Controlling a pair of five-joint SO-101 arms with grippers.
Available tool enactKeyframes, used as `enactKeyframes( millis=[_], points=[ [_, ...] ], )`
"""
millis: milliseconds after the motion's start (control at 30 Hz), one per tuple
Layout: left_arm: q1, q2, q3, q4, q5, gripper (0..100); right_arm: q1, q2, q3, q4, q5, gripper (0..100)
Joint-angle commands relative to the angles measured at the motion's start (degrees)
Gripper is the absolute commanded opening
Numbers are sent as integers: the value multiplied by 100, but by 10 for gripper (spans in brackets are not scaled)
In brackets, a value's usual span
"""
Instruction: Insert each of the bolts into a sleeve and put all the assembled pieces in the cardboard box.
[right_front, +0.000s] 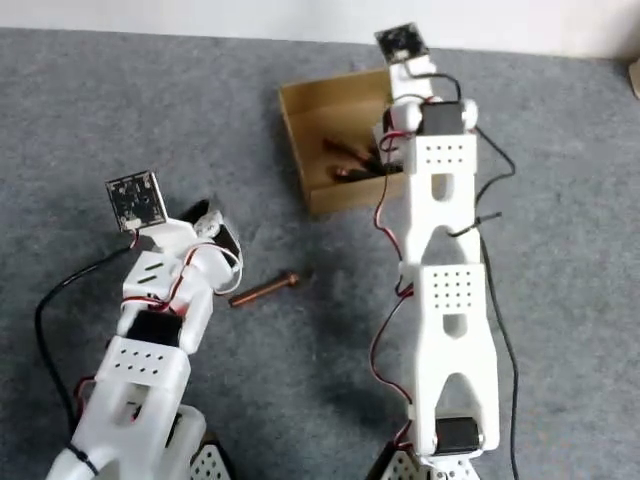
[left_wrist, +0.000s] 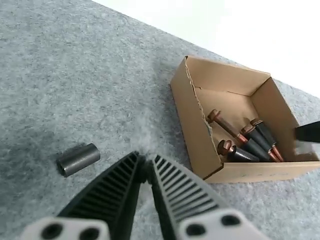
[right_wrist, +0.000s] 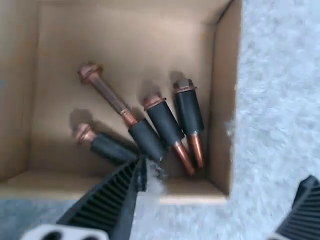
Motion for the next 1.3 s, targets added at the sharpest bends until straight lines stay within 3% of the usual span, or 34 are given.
enactKeyframes(
  millis=[0,133,333,600,667,767,867,1033,1133,1267],
  points=[
    [-101,119,-295,-70,-9,7,-40,-1059,-664,470,-281,403],
    [-426,1244,-1297,554,0,7,119,-2009,-637,470,-1011,403],
    [-725,4242,-3732,1987,9,7,-251,-3565,13,470,-1002,403],
    [-1051,6378,-6413,4167,-44,8,-1165,-6519,4233,418,-993,403],
    [-1042,6765,-6791,4334,-545,8,-1270,-7116,5253,224,-993,403],
    [-954,7143,-7266,4589,-1864,8,-1262,-7899,6457,-119,-985,403],
    [-910,7196,-7767,5310,-3033,22,-1112,-8699,7389,-497,-651,403],
    [-1068,7248,-8505,5837,-3437,138,-1077,-9833,8787,-875,-352,403],
    [-1323,7204,-8752,5873,-4211,197,-1051,-10396,9402,-875,-167,403],
    [-1182,7266,-8945,6347,-5160,200,-620,-10862,9807,-954,18,403]
  ],
)
